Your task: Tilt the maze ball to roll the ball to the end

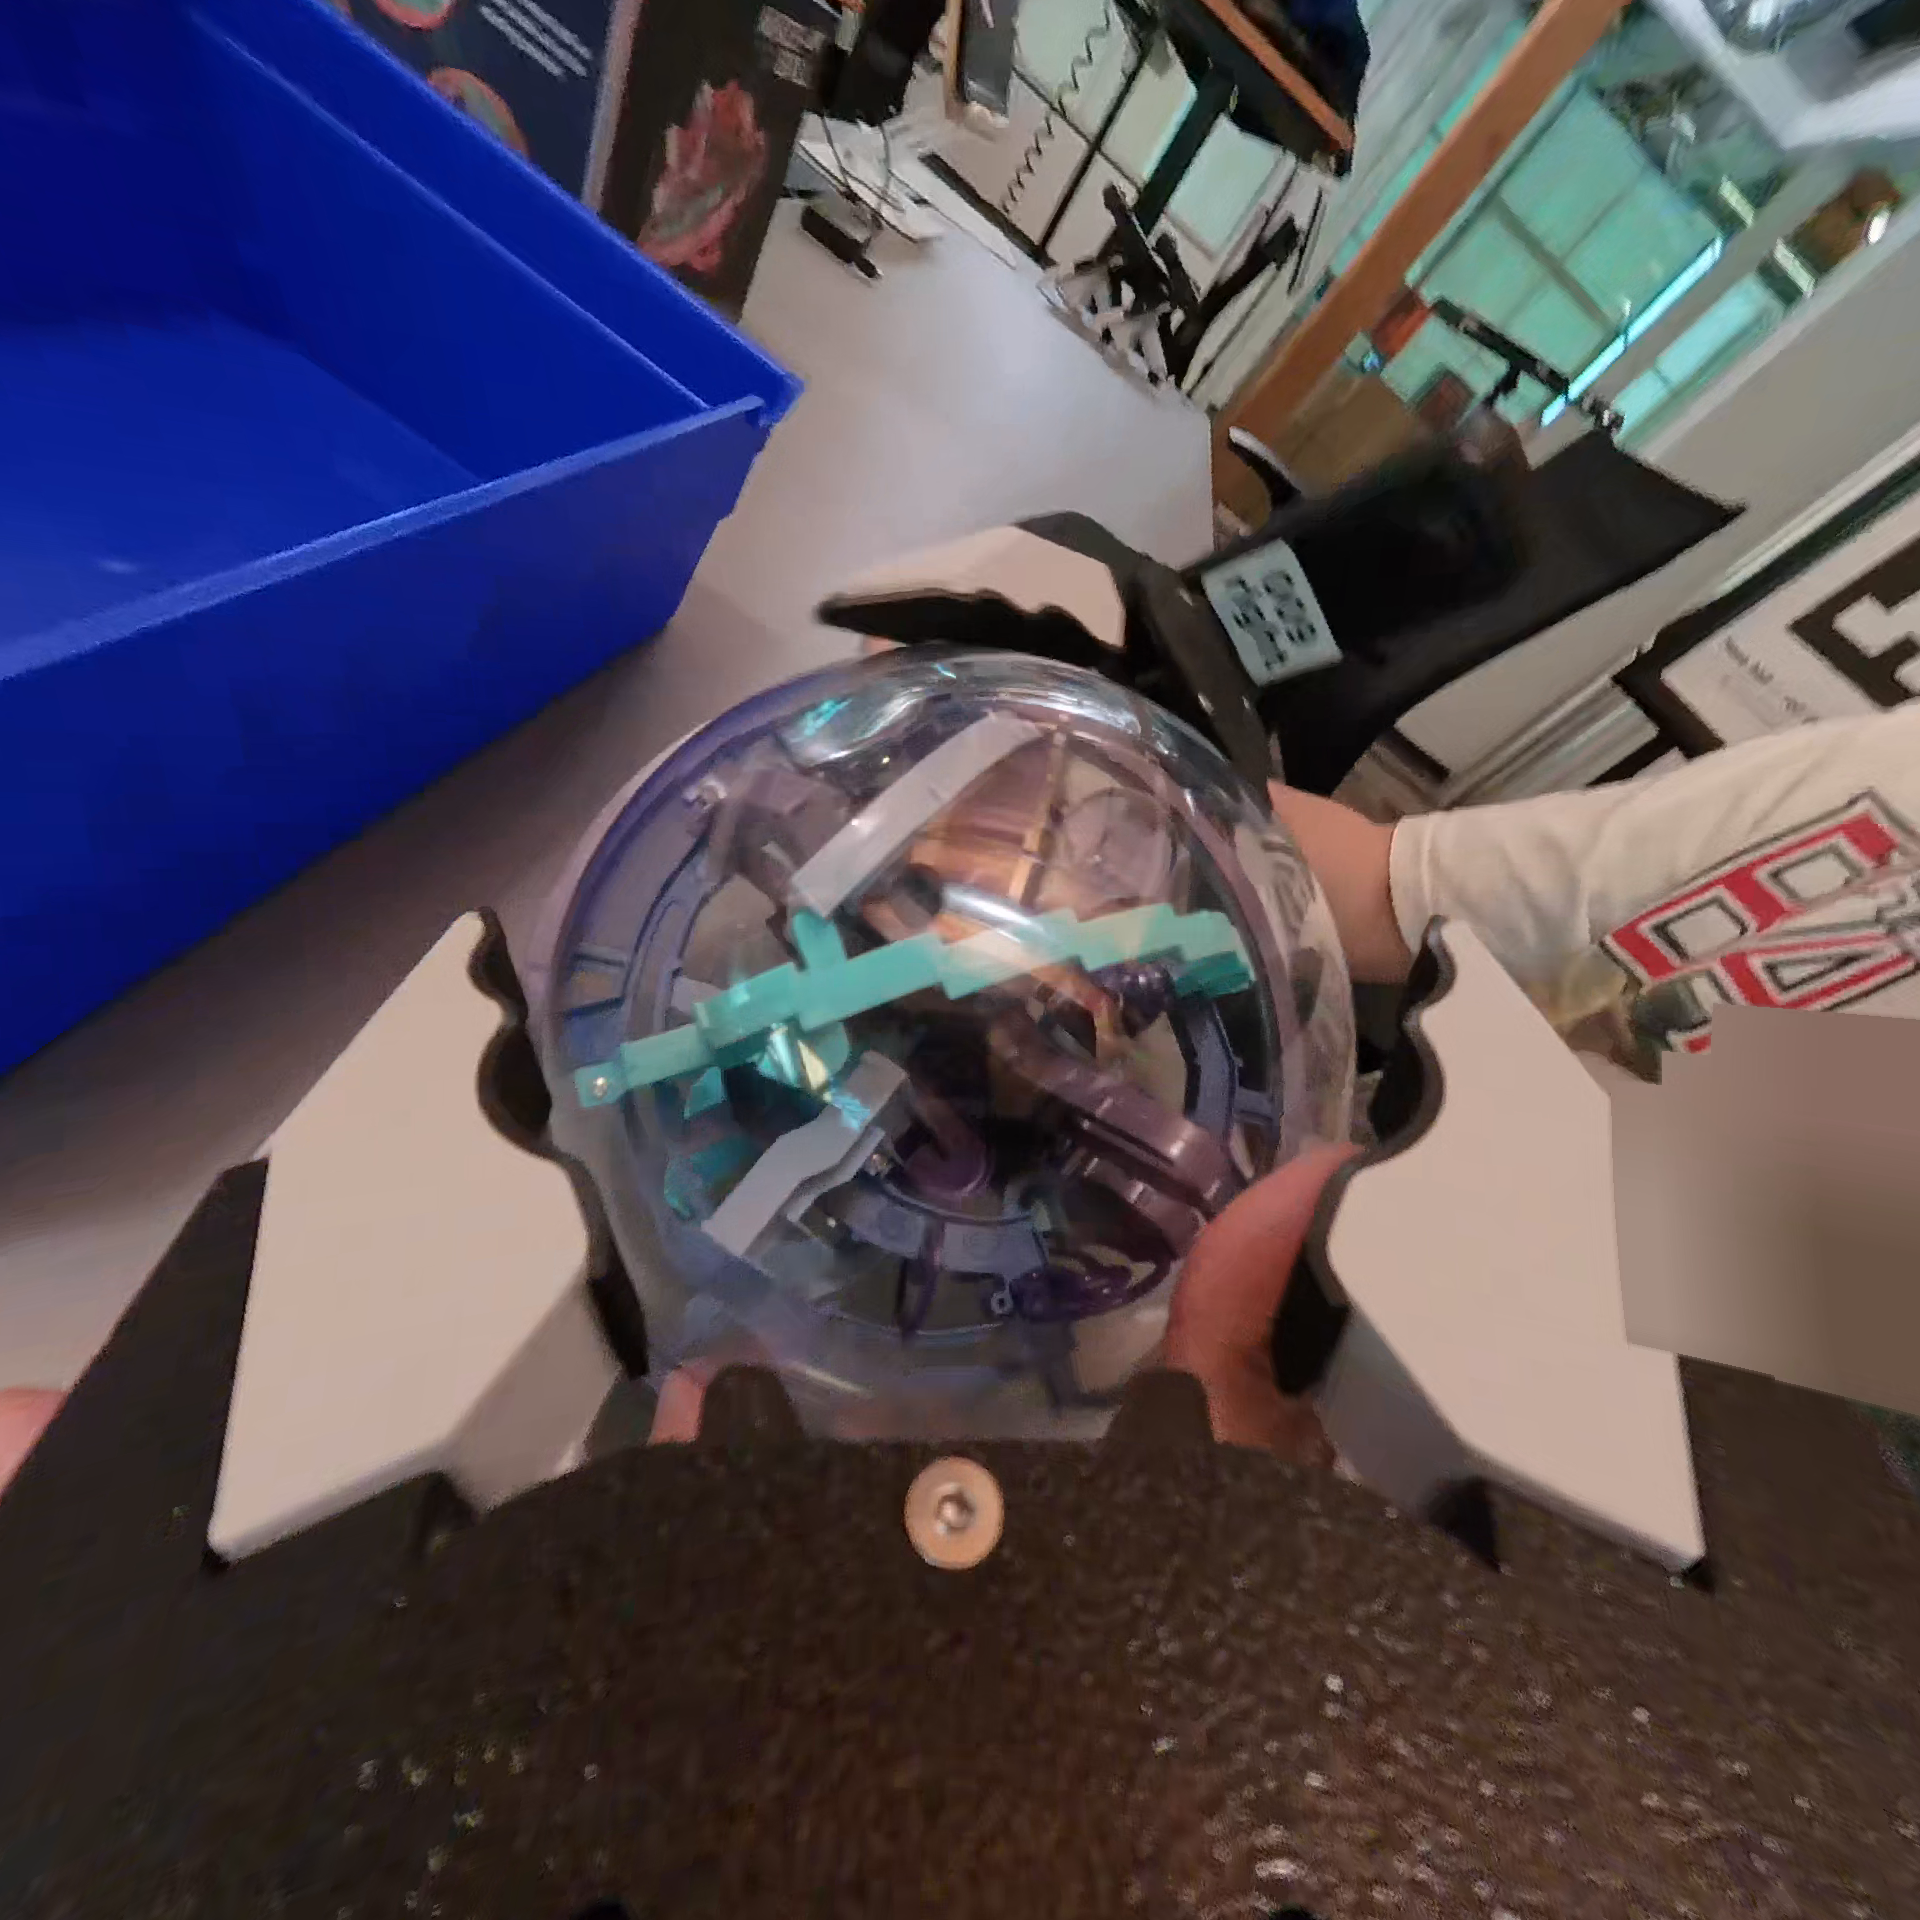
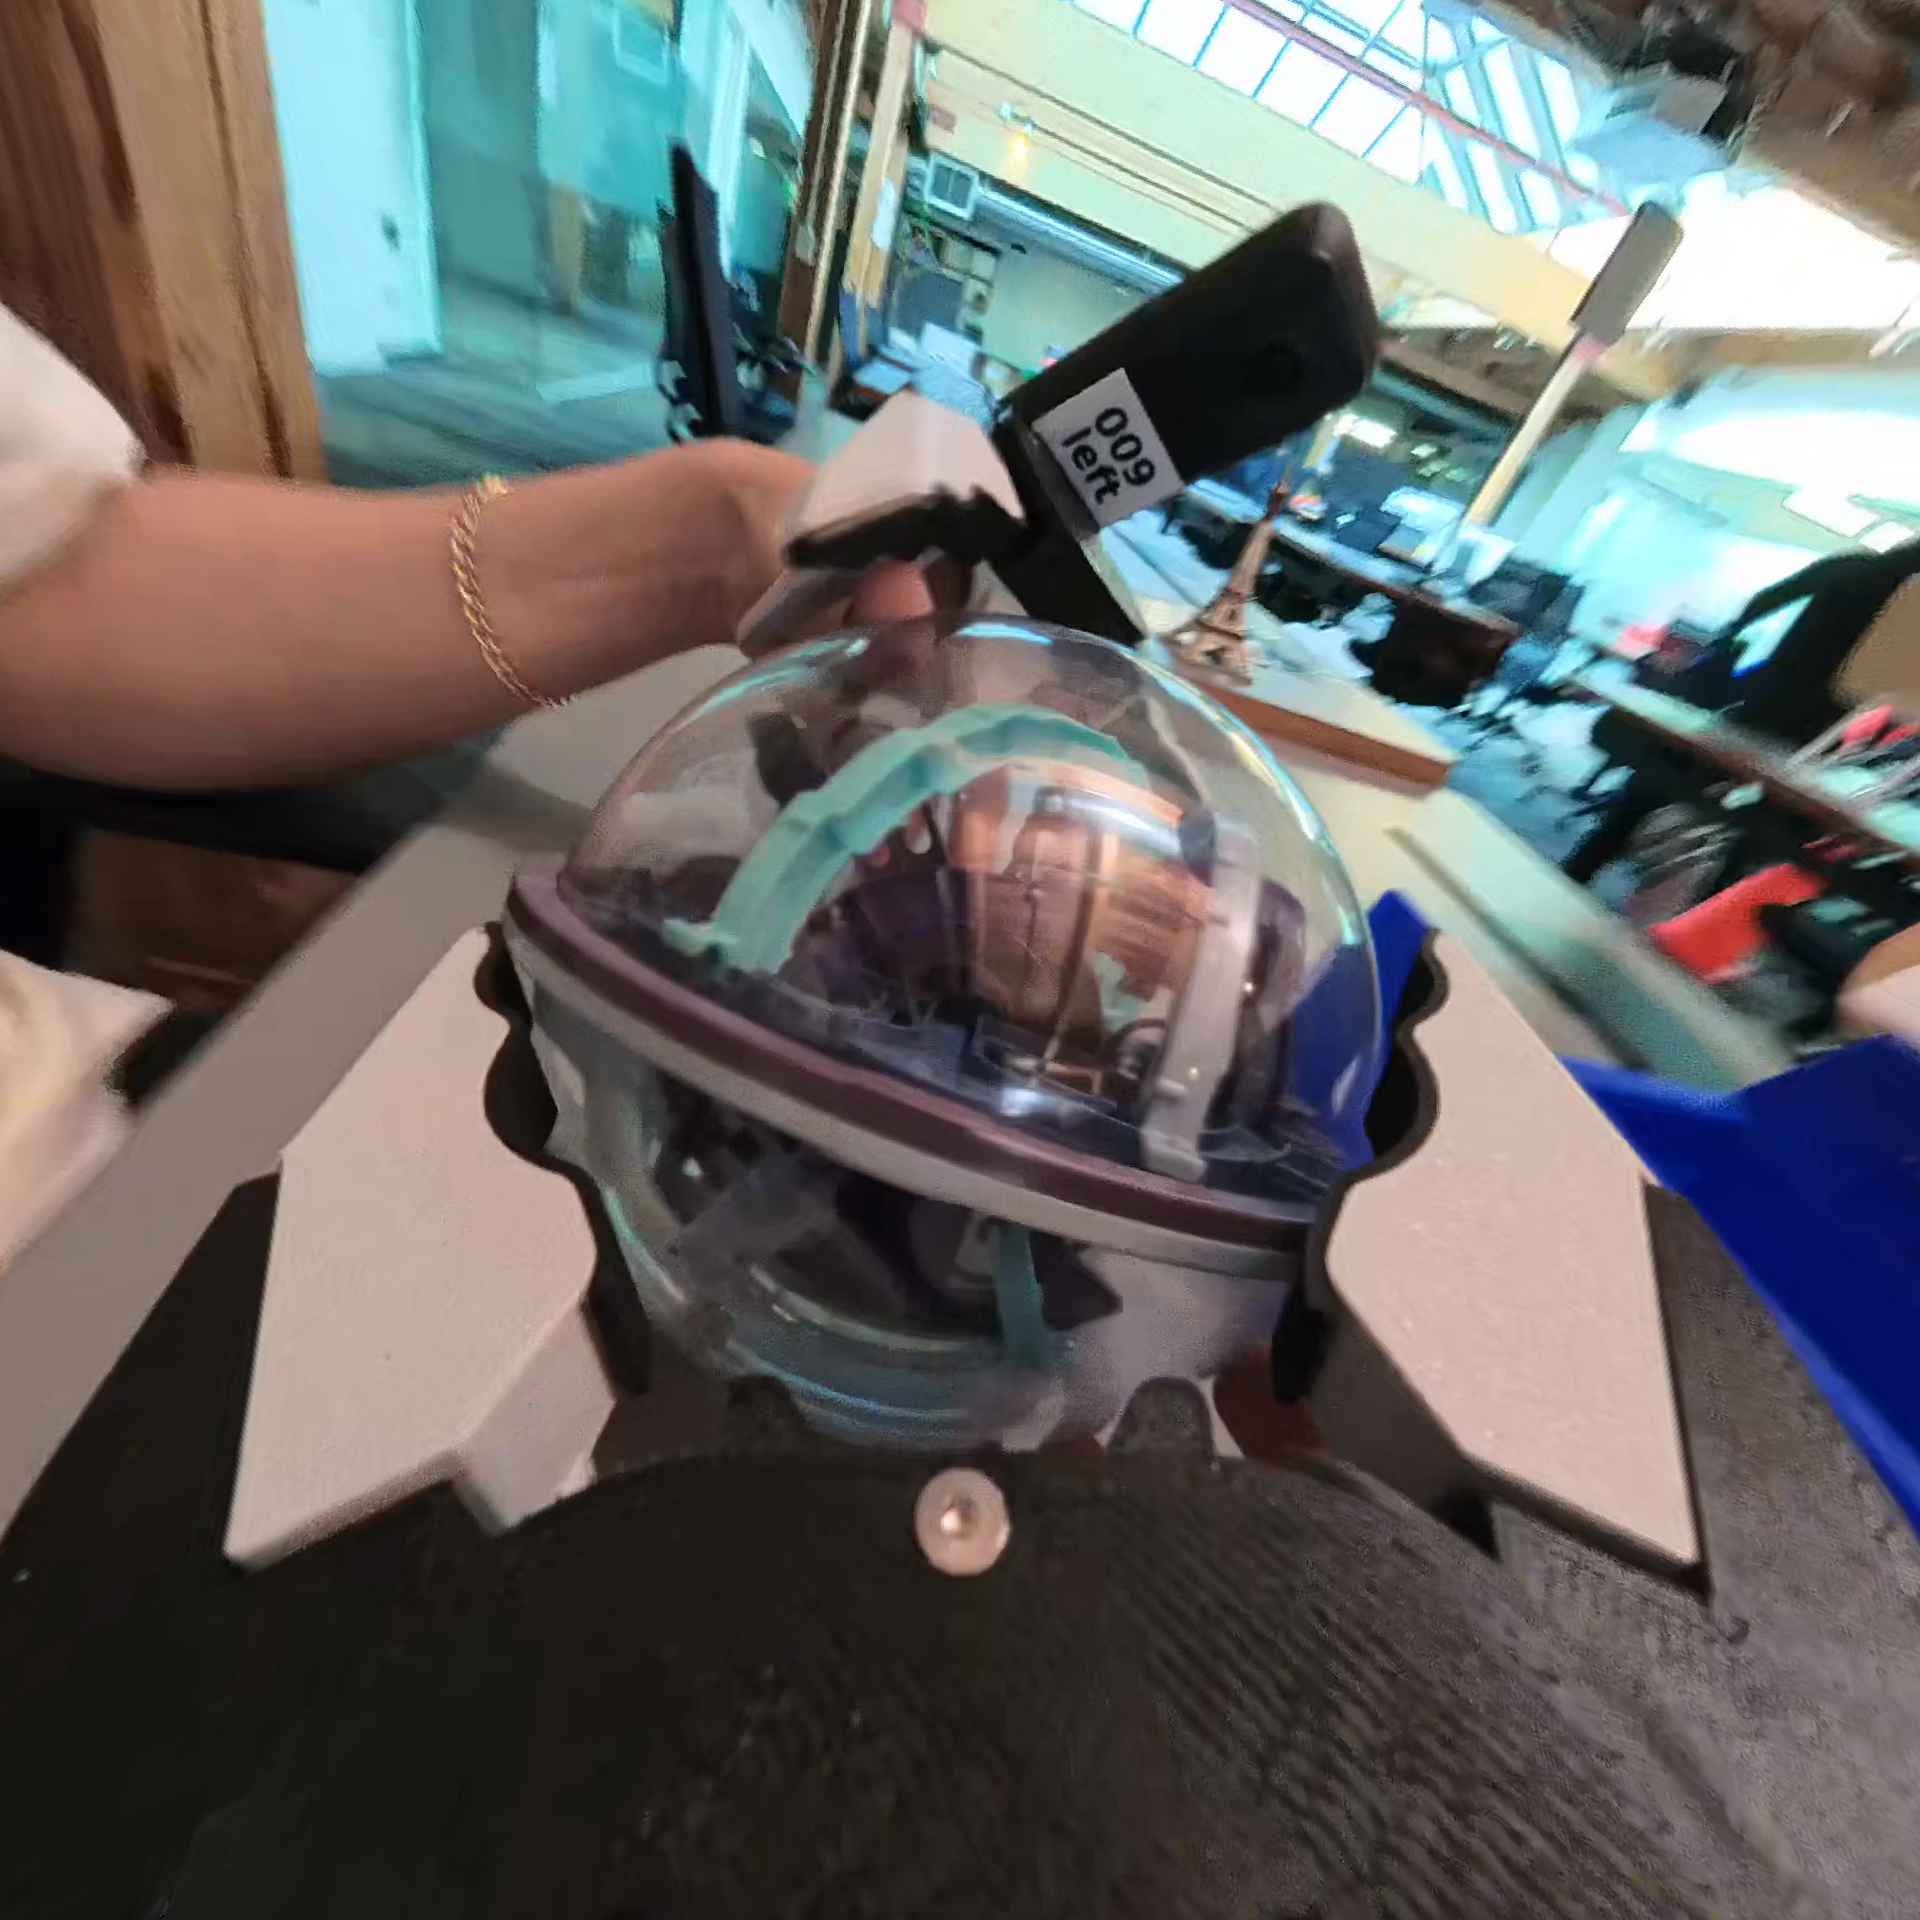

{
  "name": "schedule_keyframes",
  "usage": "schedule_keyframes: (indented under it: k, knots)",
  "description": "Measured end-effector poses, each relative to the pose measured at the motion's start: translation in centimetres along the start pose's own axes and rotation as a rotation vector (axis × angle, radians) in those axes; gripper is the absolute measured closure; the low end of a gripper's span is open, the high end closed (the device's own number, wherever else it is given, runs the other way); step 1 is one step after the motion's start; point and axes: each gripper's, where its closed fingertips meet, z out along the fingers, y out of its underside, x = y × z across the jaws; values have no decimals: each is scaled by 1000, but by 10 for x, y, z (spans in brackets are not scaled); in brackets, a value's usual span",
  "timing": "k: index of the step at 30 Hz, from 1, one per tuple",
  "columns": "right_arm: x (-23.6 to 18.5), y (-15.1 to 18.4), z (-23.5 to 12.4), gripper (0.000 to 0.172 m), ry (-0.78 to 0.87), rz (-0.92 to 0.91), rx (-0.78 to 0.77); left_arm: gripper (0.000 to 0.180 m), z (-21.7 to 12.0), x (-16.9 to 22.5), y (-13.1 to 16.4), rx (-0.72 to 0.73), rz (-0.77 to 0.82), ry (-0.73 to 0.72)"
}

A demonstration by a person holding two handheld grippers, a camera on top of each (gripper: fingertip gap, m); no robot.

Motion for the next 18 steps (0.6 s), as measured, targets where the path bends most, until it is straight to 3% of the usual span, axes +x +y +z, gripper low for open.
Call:
schedule_keyframes:
  k: [4,7,9,11,14,18]
  knots:
    - [3,5,-9,14,-23,74,-4,23,2,10,-15,68,211,-17]
    - [12,-4,-14,14,1,118,41,23,-10,20,-49,309,382,-21]
    - [9,-13,-17,14,-33,173,96,24,-27,49,-70,560,522,72]
    - [9,-7,-16,14,-31,155,62,28,-32,46,-78,637,505,36]
    - [12,-2,-13,14,9,103,33,24,-20,24,-69,535,408,-30]
    - [10,-2,-14,14,0,74,36,23,11,1,-27,207,157,-35]
